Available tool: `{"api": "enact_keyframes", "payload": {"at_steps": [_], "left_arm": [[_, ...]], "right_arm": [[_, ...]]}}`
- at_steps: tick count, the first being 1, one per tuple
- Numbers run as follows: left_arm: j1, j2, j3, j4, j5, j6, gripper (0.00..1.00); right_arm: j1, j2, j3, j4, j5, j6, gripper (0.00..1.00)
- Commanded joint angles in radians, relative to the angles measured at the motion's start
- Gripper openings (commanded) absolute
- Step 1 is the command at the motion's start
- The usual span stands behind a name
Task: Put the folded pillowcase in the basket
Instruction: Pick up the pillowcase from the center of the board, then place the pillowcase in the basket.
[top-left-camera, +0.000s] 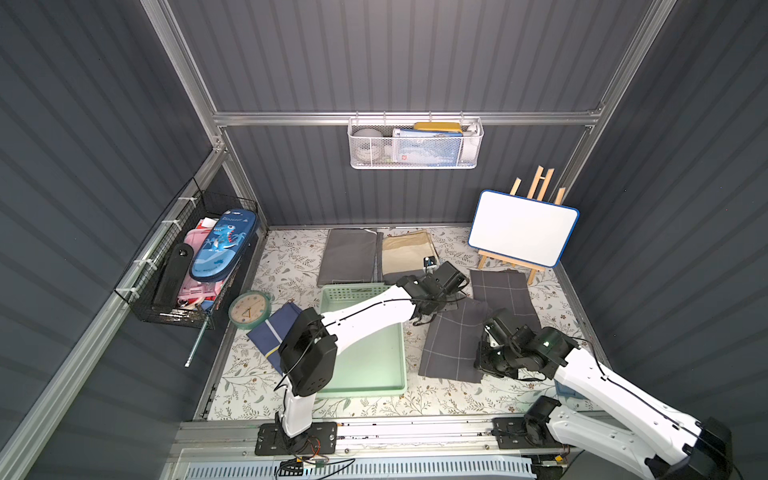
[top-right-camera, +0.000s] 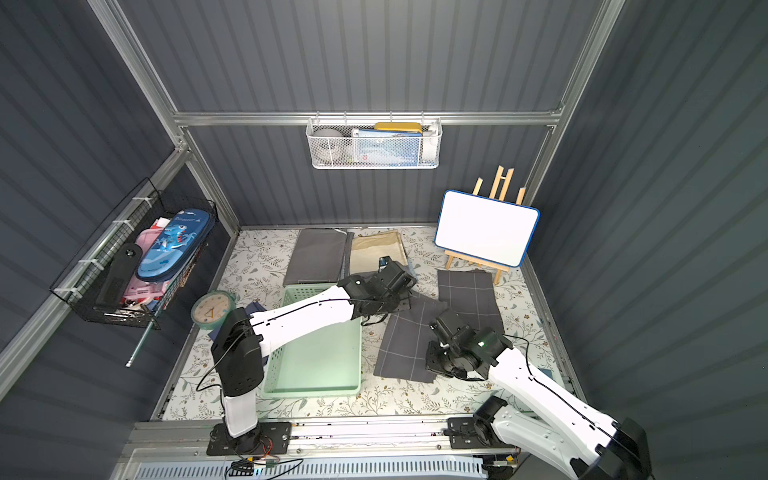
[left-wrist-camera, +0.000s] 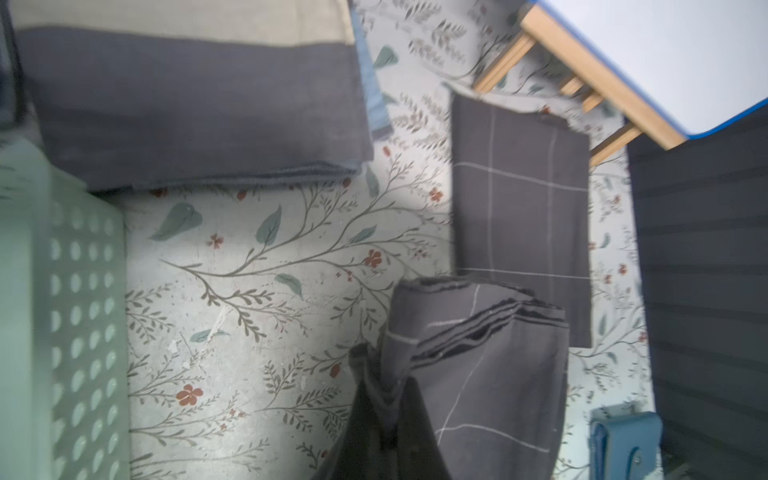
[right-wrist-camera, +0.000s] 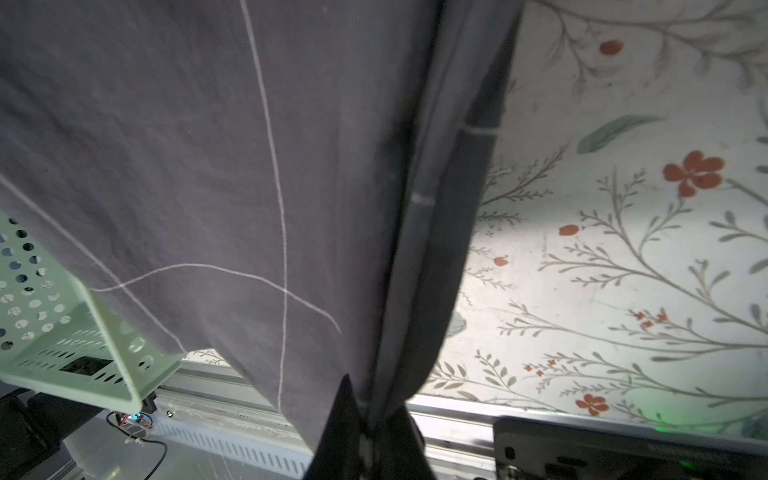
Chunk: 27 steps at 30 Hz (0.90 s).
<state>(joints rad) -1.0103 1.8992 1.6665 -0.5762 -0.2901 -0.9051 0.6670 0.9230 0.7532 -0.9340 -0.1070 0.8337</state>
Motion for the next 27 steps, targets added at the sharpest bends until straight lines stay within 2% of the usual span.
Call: {"api": "enact_keyframes", "payload": {"at_steps": [1, 5, 9, 15, 20, 21, 27], "left_arm": [[-0.005, -0.040, 0.049, -0.109, -0.065, 0.010, 0.00], [-0.001, -0.093, 0.038, -0.173, -0.105, 0.008, 0.00], [0.025, -0.145, -0.003, -0.248, -0.152, -0.015, 0.00], [0.154, -0.306, -0.149, -0.253, -0.154, 0.015, 0.00], [0.221, -0.404, -0.241, -0.271, -0.170, 0.019, 0.00], [0.231, -0.418, -0.298, -0.261, -0.164, 0.025, 0.00], [0.294, -0.472, -0.461, -0.209, -0.135, 0.014, 0.00]], "right_arm": [[0.040, -0.003, 0.079, -0.073, 0.048, 0.031, 0.00], [0.114, 0.050, 0.186, -0.049, 0.065, 0.040, 0.00], [0.209, 0.178, 0.304, 0.026, 0.056, 0.035, 0.00], [0.327, 0.423, 0.457, 0.150, 0.029, 0.004, 0.00], [0.382, 0.594, 0.578, 0.200, -0.002, -0.028, 0.00], [0.390, 0.625, 0.598, 0.210, -0.012, -0.030, 0.00], [0.414, 0.757, 0.644, 0.278, -0.053, -0.031, 0.00]]}}
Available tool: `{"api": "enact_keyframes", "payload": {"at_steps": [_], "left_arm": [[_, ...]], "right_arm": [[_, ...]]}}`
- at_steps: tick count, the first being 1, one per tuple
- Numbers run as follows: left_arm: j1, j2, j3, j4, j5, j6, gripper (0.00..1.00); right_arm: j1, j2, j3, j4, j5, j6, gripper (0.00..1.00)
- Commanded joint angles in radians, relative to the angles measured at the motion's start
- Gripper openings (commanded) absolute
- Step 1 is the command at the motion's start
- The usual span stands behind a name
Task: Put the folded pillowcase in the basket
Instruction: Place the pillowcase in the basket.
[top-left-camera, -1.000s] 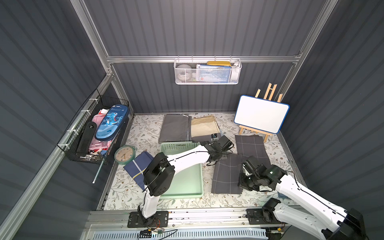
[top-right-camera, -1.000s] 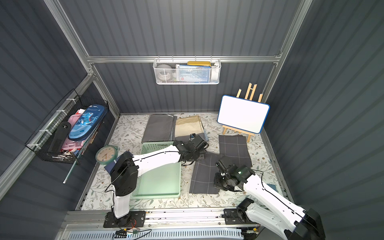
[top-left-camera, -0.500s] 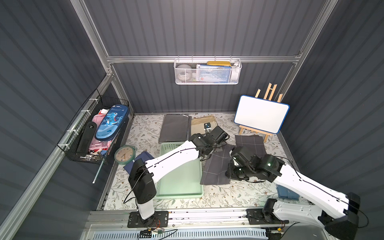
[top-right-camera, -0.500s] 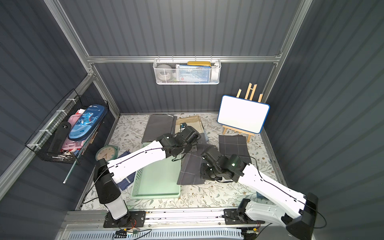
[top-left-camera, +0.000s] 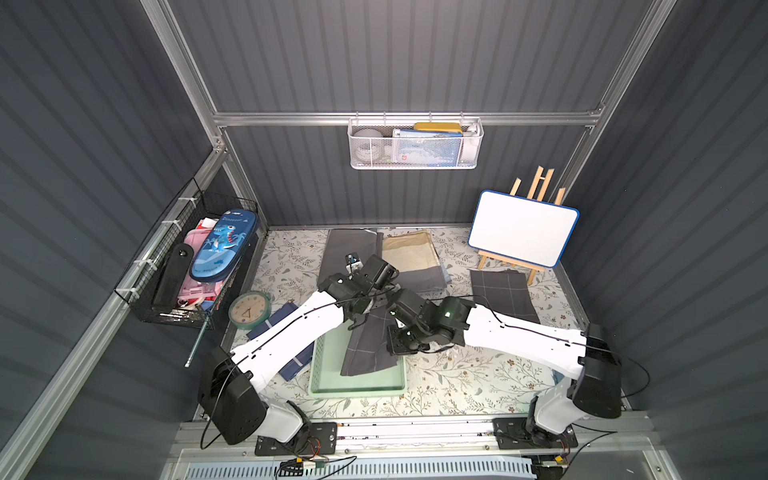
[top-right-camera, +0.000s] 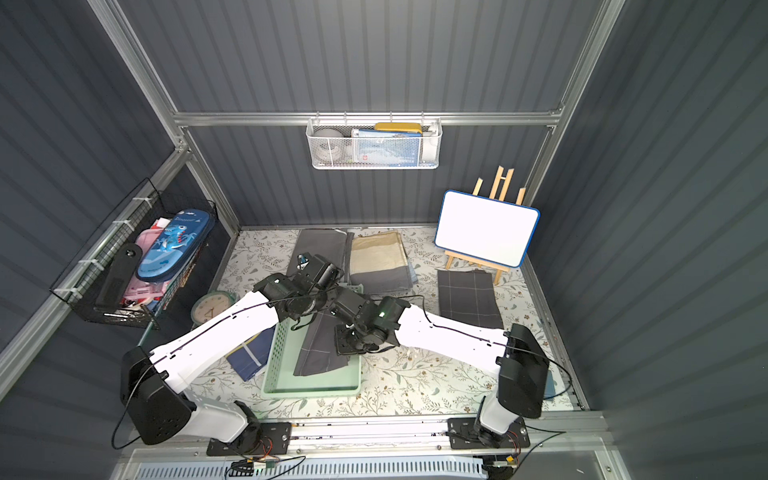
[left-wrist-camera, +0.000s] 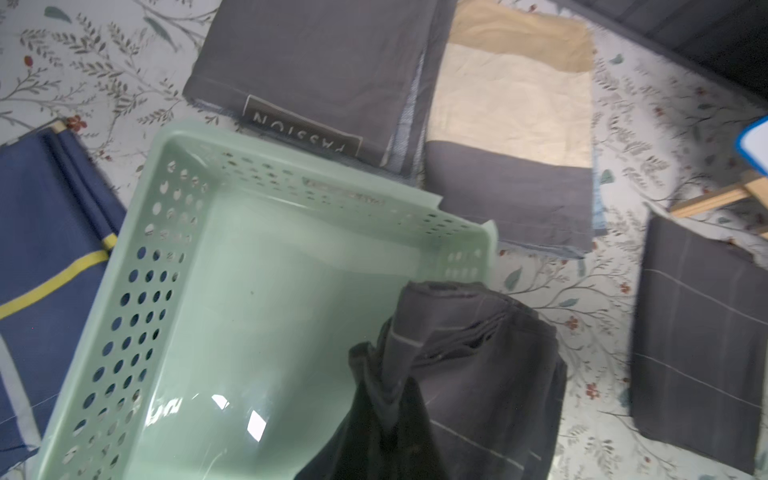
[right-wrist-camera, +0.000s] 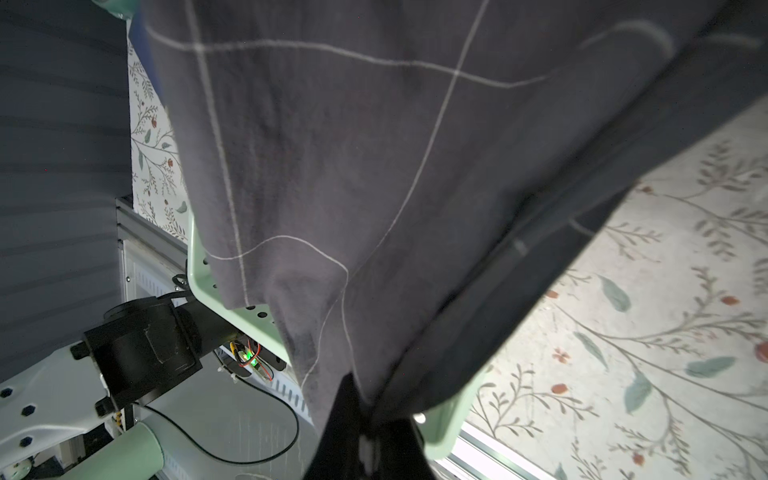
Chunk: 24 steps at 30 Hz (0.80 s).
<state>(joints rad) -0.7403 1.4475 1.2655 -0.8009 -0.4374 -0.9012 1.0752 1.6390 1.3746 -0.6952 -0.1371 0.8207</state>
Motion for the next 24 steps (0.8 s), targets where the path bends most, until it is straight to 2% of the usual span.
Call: {"api": "enact_keyframes", "payload": {"at_steps": [1, 6, 12, 17, 24], "left_arm": [[0.040, -0.027, -0.082, 0.030, 0.015, 0.011, 0.00], [0.115, -0.042, -0.153, 0.109, 0.026, 0.039, 0.00], [0.162, 0.017, -0.148, 0.169, 0.044, 0.098, 0.00], [0.170, 0.129, -0.147, 0.189, 0.070, 0.108, 0.00], [0.176, 0.137, -0.145, 0.159, 0.072, 0.101, 0.00]], "right_arm": [[0.008, 0.056, 0.025, 0.045, -0.024, -0.020, 0.00], [0.008, 0.143, 0.040, 0.066, -0.051, -0.031, 0.00], [0.006, 0.205, 0.041, 0.092, -0.068, -0.031, 0.00], [0.002, 0.246, 0.038, 0.097, -0.058, -0.037, 0.00], [-0.009, 0.247, -0.033, 0.132, -0.066, -0.014, 0.00]]}}
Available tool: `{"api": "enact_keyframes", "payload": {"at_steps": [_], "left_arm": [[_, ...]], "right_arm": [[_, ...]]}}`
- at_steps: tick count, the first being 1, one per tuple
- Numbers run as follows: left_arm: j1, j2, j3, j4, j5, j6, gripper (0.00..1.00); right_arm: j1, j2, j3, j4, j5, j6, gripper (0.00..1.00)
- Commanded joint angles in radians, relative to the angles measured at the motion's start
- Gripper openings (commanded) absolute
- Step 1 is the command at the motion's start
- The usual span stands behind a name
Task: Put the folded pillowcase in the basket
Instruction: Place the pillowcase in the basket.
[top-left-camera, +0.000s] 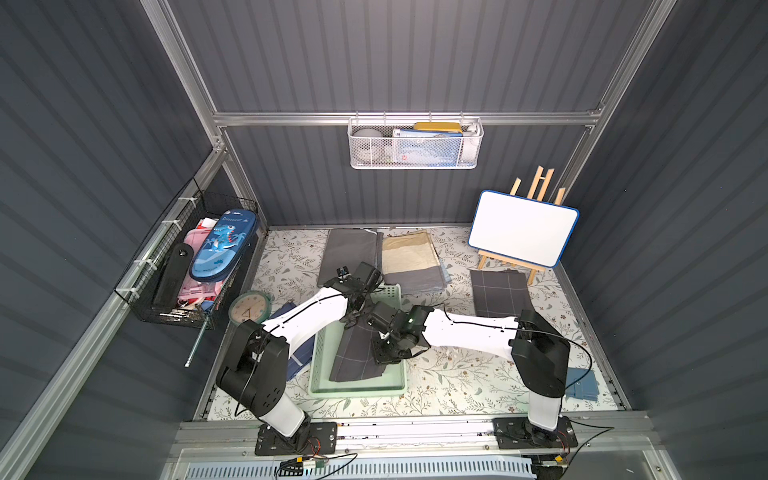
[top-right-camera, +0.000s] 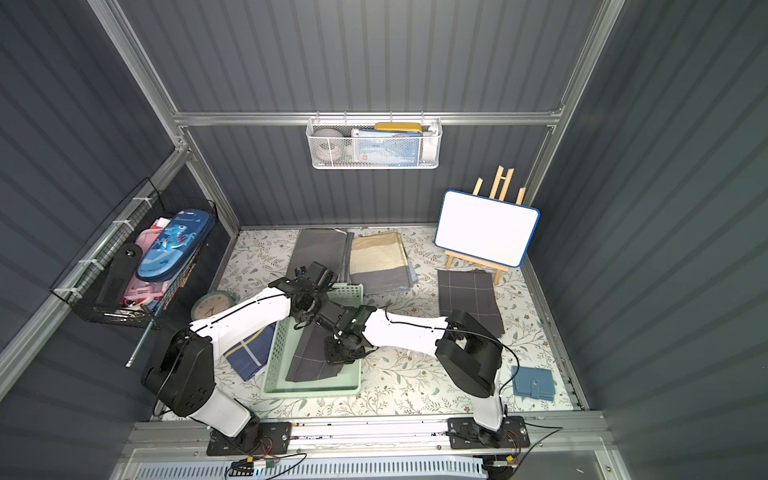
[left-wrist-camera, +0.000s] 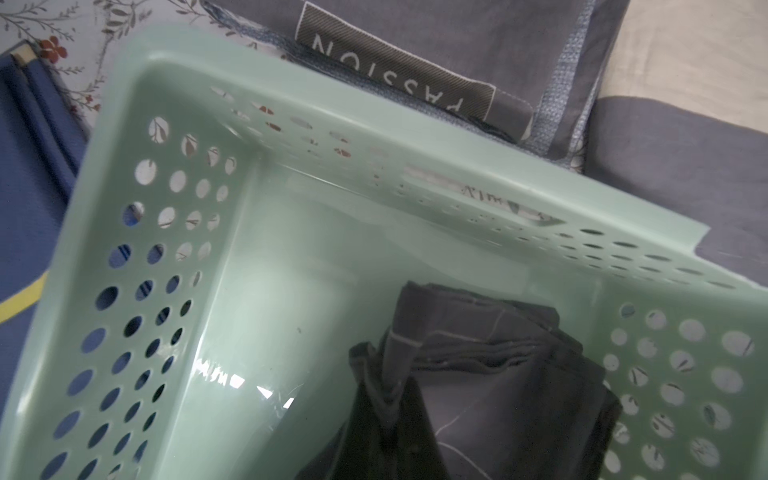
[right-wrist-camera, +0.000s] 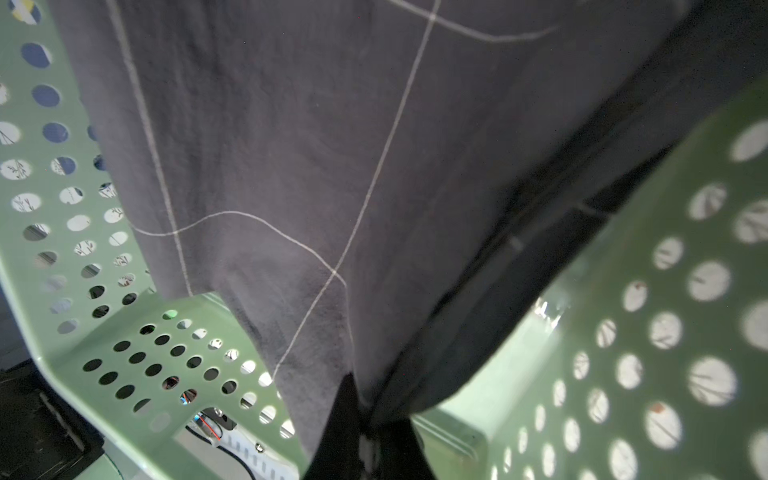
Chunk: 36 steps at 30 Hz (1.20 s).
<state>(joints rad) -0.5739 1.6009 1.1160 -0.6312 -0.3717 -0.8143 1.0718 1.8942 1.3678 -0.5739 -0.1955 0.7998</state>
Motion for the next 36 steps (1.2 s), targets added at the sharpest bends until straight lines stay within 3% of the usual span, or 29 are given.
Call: {"api": "enact_keyframes", "payload": {"at_steps": [1, 12, 13, 15, 17, 19, 21, 24, 32, 36], "left_arm": [[0.009, -0.018, 0.002, -0.014, 0.009, 0.014, 0.00], [0.011, -0.036, -0.008, -0.082, 0.011, -0.021, 0.03], [0.011, -0.034, -0.008, -0.088, 0.016, -0.025, 0.07], [0.011, -0.032, -0.013, -0.087, 0.020, -0.023, 0.24], [0.011, -0.026, -0.002, -0.100, 0.005, -0.035, 0.59], [0.011, -0.017, 0.019, -0.123, -0.011, -0.045, 0.60], [0.011, -0.009, 0.051, -0.152, -0.032, -0.057, 0.71], [0.011, -0.019, 0.102, -0.170, -0.049, -0.060, 0.74], [0.010, -0.026, 0.257, -0.174, -0.075, -0.027, 0.76], [0.009, -0.090, 0.289, -0.061, -0.039, 0.035, 0.73]], "right_arm": [[-0.008, -0.012, -0.030, 0.010, -0.006, 0.007, 0.00], [-0.026, -0.032, -0.059, 0.000, -0.001, -0.013, 0.00], [-0.026, -0.033, -0.059, 0.000, 0.001, -0.014, 0.00], [-0.027, -0.037, -0.059, 0.006, -0.003, -0.018, 0.04], [-0.027, -0.033, -0.056, 0.010, -0.024, -0.023, 0.17], [-0.026, -0.036, -0.047, 0.000, -0.031, -0.027, 0.24], [-0.025, -0.051, -0.044, -0.005, -0.029, -0.030, 0.36], [-0.023, -0.088, -0.040, -0.024, -0.001, -0.034, 0.50], [-0.021, -0.212, -0.010, -0.124, 0.057, -0.049, 0.53], [-0.041, -0.309, -0.050, -0.198, 0.202, -0.074, 0.52]]}}
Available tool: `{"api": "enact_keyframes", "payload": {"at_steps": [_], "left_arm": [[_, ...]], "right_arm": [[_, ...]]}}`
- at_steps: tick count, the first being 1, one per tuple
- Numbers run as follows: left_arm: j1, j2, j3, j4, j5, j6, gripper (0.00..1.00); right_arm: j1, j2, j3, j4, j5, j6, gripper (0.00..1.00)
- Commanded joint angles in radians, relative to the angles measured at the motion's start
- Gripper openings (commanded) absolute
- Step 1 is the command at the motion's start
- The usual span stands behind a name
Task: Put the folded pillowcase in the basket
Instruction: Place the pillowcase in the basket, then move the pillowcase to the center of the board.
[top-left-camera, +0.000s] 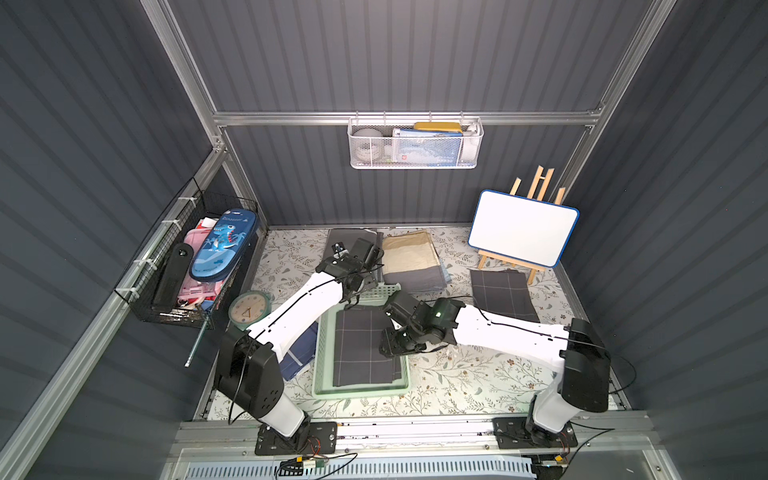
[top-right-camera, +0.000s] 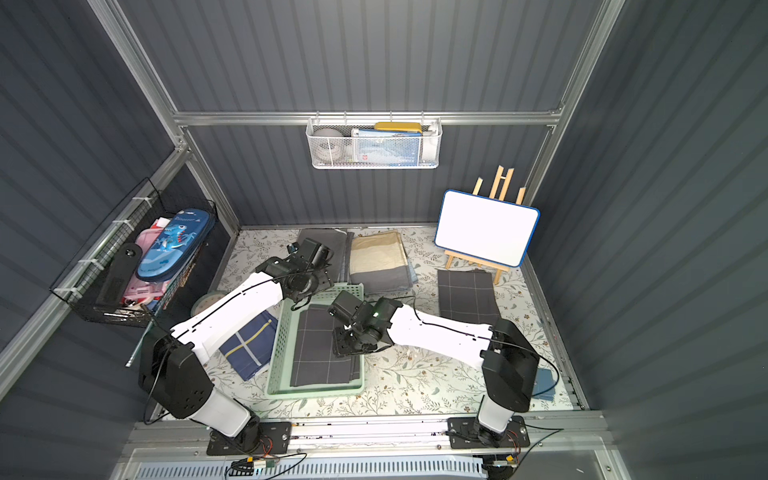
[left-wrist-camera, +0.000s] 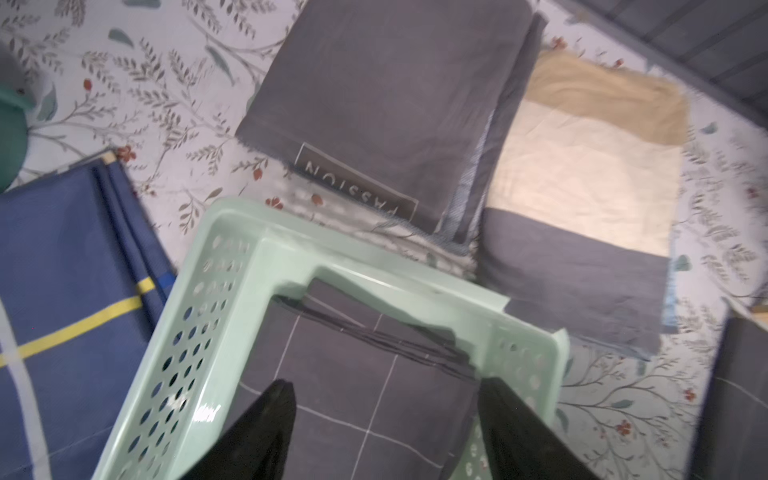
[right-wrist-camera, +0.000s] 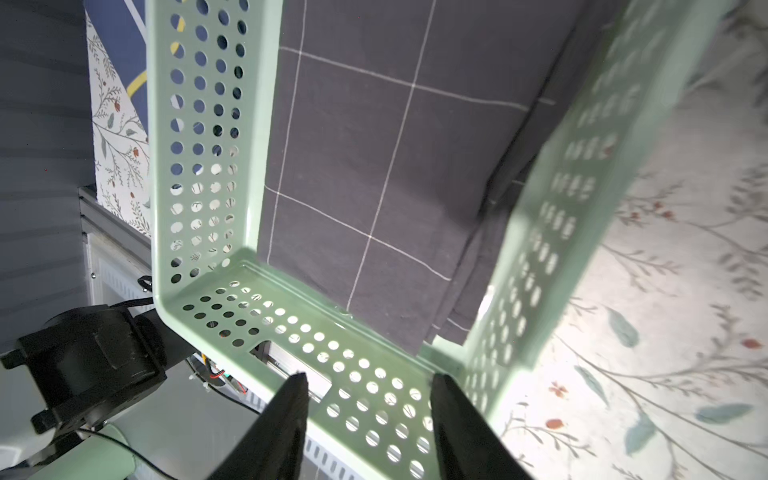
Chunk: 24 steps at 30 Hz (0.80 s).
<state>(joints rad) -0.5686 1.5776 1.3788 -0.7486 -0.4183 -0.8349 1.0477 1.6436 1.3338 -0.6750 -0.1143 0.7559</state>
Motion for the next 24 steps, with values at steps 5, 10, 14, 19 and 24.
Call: {"api": "enact_keyframes", "payload": {"at_steps": [5, 10, 14, 19, 24], "left_arm": [[0.004, -0.197, -0.014, 0.357, 0.158, 0.144, 0.44], [0.004, -0.283, -0.231, 0.926, 0.373, 0.165, 0.09], [0.006, -0.161, -0.226, 1.162, 0.650, 0.182, 0.04], [0.000, 0.011, -0.183, 1.412, 0.884, 0.119, 0.23], [-0.087, 0.156, -0.054, 1.358, 0.903, 0.133, 0.65]], "right_arm": [[-0.226, -0.224, -0.172, -0.096, 0.197, -0.085, 0.51], [-0.488, -0.275, -0.302, -0.117, 0.262, -0.127, 0.50], [-0.639, -0.250, -0.373, -0.070, 0.233, -0.159, 0.49], [-0.708, -0.088, -0.314, -0.107, 0.221, -0.190, 0.50], [-0.746, 0.029, -0.280, -0.087, 0.240, -0.199, 0.51]]}}
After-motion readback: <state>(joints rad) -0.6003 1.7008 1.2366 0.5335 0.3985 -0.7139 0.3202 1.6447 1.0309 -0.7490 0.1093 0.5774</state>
